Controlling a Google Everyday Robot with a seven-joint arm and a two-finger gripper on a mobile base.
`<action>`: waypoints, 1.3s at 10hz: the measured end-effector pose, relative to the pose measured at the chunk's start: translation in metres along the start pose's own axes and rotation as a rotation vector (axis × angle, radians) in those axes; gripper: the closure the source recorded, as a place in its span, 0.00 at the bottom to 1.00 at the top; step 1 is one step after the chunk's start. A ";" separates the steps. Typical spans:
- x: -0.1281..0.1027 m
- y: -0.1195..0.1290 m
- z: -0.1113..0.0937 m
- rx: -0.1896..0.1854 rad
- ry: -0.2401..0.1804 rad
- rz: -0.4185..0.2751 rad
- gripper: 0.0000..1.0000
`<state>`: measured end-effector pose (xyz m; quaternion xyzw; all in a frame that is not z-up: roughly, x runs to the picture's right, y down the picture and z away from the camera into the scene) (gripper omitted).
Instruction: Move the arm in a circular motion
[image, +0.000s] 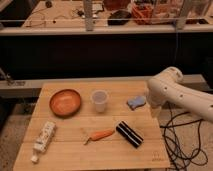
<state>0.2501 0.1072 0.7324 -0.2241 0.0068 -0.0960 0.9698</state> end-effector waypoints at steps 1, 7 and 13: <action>-0.008 0.020 -0.012 -0.028 0.007 0.033 0.20; -0.115 0.018 -0.059 -0.044 -0.085 -0.060 0.20; -0.259 -0.091 -0.075 0.027 -0.185 -0.386 0.20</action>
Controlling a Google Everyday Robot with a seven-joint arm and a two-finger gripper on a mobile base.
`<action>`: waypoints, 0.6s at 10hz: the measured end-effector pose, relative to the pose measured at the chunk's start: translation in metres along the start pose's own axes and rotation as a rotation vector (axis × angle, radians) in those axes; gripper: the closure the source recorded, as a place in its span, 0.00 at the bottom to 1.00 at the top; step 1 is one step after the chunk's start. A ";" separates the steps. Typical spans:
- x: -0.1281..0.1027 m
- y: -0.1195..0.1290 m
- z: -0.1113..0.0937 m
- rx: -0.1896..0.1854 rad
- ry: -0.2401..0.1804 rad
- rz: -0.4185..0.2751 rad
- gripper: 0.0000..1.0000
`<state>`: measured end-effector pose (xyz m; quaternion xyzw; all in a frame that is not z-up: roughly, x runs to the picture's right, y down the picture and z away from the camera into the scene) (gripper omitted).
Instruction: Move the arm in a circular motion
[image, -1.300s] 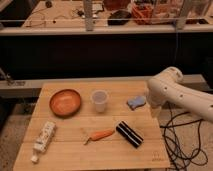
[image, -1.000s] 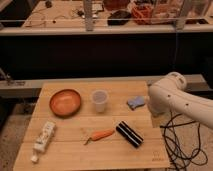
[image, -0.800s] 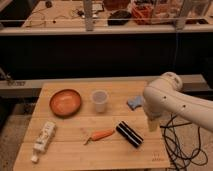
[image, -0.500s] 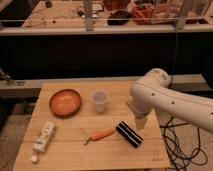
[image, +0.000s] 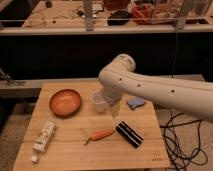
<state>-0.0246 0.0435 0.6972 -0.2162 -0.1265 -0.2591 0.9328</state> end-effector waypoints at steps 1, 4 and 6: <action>-0.012 -0.029 0.007 0.008 -0.002 -0.048 0.20; -0.019 -0.072 0.023 0.038 0.041 -0.073 0.20; -0.007 -0.083 0.034 0.049 0.071 -0.058 0.20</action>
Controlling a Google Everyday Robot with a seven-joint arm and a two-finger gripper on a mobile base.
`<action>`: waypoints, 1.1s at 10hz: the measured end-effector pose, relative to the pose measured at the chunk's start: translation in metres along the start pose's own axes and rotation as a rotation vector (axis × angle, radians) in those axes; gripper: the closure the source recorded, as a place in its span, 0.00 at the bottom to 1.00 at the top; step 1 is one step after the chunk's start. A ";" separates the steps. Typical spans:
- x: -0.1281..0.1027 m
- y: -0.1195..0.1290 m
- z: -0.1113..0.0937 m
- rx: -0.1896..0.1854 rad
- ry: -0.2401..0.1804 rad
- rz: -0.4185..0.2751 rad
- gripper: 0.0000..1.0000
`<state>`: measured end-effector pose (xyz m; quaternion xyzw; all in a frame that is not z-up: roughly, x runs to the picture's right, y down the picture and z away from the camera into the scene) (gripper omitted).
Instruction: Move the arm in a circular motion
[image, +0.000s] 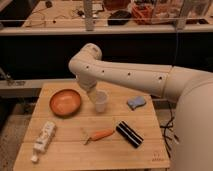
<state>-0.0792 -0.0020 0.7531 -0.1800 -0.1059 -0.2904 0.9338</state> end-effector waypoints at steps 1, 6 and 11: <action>0.012 0.000 0.008 0.002 0.015 0.016 0.20; 0.111 0.051 0.040 -0.013 0.034 0.148 0.20; 0.206 0.137 0.055 -0.018 -0.033 0.343 0.20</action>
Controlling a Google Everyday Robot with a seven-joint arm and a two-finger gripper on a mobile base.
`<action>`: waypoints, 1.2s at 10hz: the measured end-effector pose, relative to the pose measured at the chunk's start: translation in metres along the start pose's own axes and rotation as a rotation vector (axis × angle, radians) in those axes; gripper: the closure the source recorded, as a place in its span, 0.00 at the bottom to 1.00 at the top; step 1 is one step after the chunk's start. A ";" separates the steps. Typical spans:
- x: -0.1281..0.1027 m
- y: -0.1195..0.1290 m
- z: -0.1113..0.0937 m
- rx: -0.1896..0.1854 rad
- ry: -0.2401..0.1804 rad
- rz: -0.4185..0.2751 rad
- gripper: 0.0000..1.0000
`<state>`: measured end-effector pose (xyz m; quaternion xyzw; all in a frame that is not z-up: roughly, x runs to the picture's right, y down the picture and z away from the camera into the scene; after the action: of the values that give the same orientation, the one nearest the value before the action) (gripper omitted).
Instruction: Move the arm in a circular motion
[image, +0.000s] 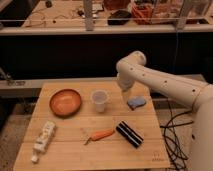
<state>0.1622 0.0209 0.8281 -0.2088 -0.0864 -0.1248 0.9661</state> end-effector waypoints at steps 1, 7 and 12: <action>0.029 0.021 0.000 -0.007 -0.031 0.054 0.20; 0.066 0.140 -0.043 -0.067 -0.090 0.102 0.20; -0.033 0.151 -0.078 -0.081 -0.086 -0.018 0.20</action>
<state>0.1811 0.1278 0.6933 -0.2520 -0.1247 -0.1279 0.9511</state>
